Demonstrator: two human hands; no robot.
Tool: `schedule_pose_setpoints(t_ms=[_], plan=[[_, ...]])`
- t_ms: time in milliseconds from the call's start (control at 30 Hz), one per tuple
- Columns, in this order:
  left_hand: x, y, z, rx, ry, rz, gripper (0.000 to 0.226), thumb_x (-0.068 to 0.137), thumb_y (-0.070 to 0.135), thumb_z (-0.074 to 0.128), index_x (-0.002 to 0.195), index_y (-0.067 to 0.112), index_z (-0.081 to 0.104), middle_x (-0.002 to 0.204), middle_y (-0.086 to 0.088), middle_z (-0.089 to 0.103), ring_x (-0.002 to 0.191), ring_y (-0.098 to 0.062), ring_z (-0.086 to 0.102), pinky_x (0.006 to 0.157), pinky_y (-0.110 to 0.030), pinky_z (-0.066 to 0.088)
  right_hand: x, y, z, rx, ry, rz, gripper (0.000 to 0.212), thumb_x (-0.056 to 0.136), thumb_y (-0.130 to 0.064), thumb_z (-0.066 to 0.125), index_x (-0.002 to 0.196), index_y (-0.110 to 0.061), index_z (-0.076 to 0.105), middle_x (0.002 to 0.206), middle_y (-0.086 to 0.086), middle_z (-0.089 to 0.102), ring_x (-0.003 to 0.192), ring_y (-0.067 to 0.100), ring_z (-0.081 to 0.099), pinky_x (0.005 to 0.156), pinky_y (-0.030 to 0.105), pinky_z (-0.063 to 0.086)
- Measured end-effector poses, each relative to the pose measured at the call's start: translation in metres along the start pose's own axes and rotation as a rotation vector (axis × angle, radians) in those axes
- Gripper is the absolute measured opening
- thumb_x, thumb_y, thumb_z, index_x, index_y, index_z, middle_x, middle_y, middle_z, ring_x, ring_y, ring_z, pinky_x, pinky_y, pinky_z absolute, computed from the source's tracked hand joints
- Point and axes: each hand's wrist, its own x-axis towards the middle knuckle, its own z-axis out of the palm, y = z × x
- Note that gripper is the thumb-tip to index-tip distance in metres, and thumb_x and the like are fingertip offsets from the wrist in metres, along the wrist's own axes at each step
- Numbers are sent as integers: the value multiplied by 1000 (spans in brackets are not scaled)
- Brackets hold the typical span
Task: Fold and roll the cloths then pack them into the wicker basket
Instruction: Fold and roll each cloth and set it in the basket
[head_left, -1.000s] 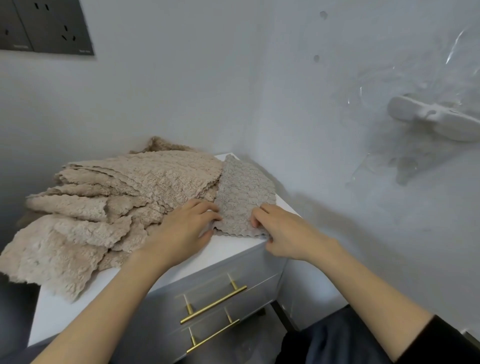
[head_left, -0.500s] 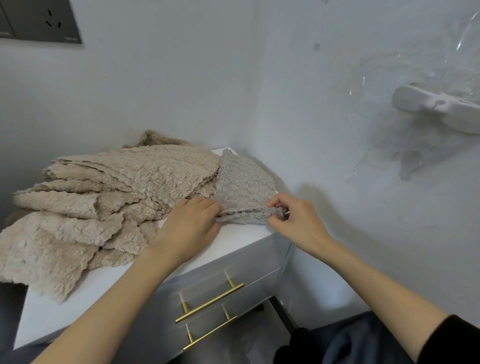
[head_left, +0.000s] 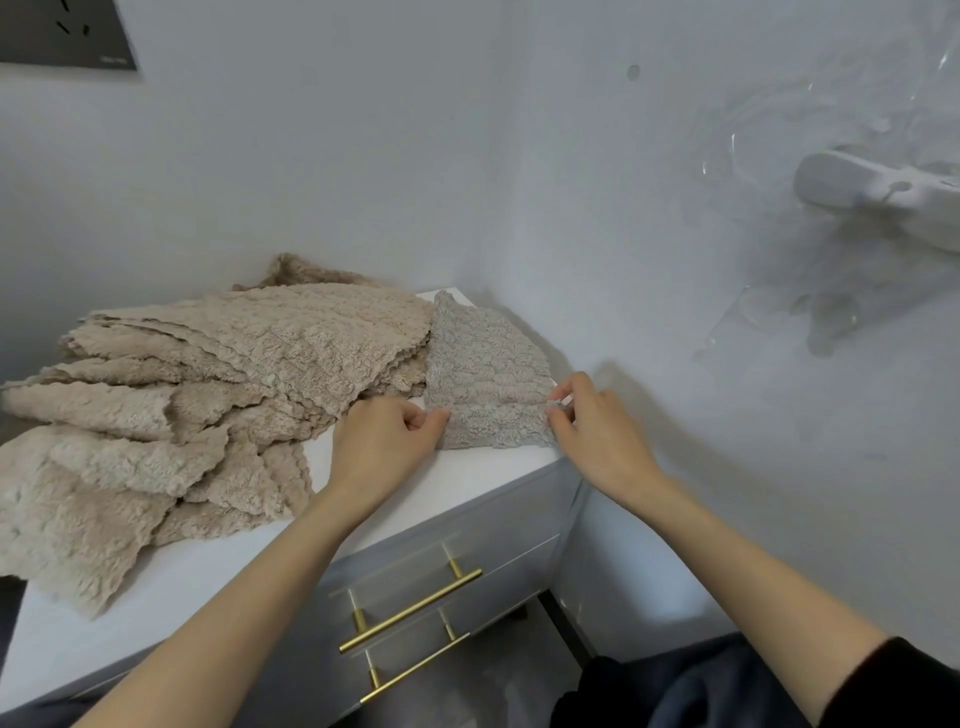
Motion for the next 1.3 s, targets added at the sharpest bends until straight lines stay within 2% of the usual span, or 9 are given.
schedule_pose_setpoints(t_ms=[100,200,300,433,667,800,933,1100,1300], plan=[[-3,5,3,41,30,-59,57,88,43,56,45,17,29,43,5,29,55,-17,38,69,-31,23,-4,-12,0,-320,138,-49,25,95,-22,47,119,-18,48,110,4,58,108,26,48,83,38,37],[-1,6,3,72,-1,-106,56,87,46,55,45,17,30,45,6,32,67,-19,45,73,-35,20,-17,-35,6,-243,280,-343,43,81,-3,60,123,-13,60,118,6,61,111,28,54,95,39,38],[0,6,1,63,-9,-120,58,86,48,54,44,16,31,43,6,33,68,-19,46,72,-35,19,-31,-52,23,-270,51,-478,55,90,-6,49,144,-9,39,149,8,40,139,25,34,117,40,15],[-1,4,1,45,-6,-128,59,85,51,53,43,16,32,44,7,35,78,-23,51,73,-36,20,-36,-45,32,-361,-202,-428,58,102,-19,25,153,-15,-1,161,0,-6,148,16,-8,117,31,-11],[-3,3,4,130,46,-149,35,84,50,57,66,20,59,98,0,43,109,-26,36,81,-34,14,-31,-6,2,-380,-315,-209,55,104,-24,18,153,-16,-6,161,-1,-9,148,15,-3,118,29,3],[-10,3,1,107,192,156,16,86,32,64,91,18,58,103,-1,45,99,-21,41,80,-30,32,-30,4,-4,-425,-230,-204,53,105,-29,19,153,-13,4,161,1,0,148,19,2,119,30,8],[-14,7,-5,241,124,478,9,84,12,69,91,16,73,104,-1,65,100,-30,57,78,-43,47,-26,0,-6,-453,-88,-348,55,103,-18,32,153,-12,9,161,3,2,148,20,5,119,34,10],[-17,11,-12,369,70,547,15,74,11,77,87,17,77,95,4,72,102,-30,63,77,-42,49,-26,-15,-2,-292,-78,-624,66,88,9,45,148,-16,34,153,-2,34,141,19,31,112,30,28],[-18,5,-20,525,-4,403,28,86,34,60,110,26,72,117,10,68,136,-20,40,114,-46,15,-16,3,-1,-297,-118,-441,76,87,5,34,149,-37,24,156,-16,25,140,8,29,97,25,40]])
